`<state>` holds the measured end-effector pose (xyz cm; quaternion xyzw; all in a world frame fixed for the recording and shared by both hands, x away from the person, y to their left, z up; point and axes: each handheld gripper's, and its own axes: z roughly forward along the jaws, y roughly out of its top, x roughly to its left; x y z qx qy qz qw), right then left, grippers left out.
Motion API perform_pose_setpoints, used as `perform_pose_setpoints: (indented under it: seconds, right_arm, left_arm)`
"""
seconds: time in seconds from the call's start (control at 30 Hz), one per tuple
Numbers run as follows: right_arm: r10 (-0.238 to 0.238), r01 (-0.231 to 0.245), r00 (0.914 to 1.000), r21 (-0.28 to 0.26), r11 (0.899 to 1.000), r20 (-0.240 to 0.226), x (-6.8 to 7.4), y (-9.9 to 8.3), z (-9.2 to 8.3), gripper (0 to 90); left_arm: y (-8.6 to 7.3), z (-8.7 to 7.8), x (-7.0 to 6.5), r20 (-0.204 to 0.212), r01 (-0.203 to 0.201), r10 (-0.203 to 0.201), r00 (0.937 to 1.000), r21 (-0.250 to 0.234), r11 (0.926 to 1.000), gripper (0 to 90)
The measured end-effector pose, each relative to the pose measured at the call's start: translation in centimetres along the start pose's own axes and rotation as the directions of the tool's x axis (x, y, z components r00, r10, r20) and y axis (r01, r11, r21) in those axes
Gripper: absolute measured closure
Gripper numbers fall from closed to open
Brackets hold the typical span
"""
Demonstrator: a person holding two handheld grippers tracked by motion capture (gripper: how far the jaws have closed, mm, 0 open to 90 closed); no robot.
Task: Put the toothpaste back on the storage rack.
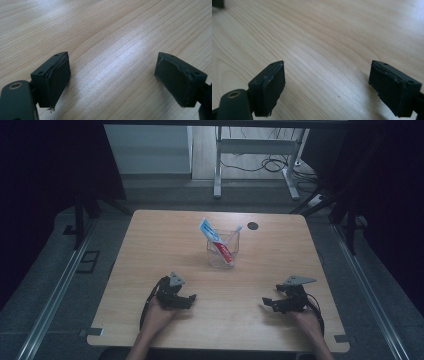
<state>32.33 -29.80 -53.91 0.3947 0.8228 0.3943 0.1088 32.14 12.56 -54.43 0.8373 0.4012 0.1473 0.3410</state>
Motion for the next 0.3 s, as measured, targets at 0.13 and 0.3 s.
perform_pose_setpoints:
  seconds: [0.13, 0.3]
  right_arm:
    - [-0.038, 0.038, 0.9986, 0.001, 0.999, 0.037, 0.4, -0.2, 0.2, 13.7]
    - [-0.104, 0.102, 0.9911, 0.030, 0.994, 0.083, 1.1, -0.2, 0.5, 12.1]
  left_arm:
    - [0.0, 0.0, 0.0, 0.000, 0.000, 0.000, 1.0000, 0.000, 1.0000, 13.4]
    - [0.0, 0.0, 0.0, -0.027, 0.024, -0.024, 0.9994, 0.002, 0.9997, 12.8]
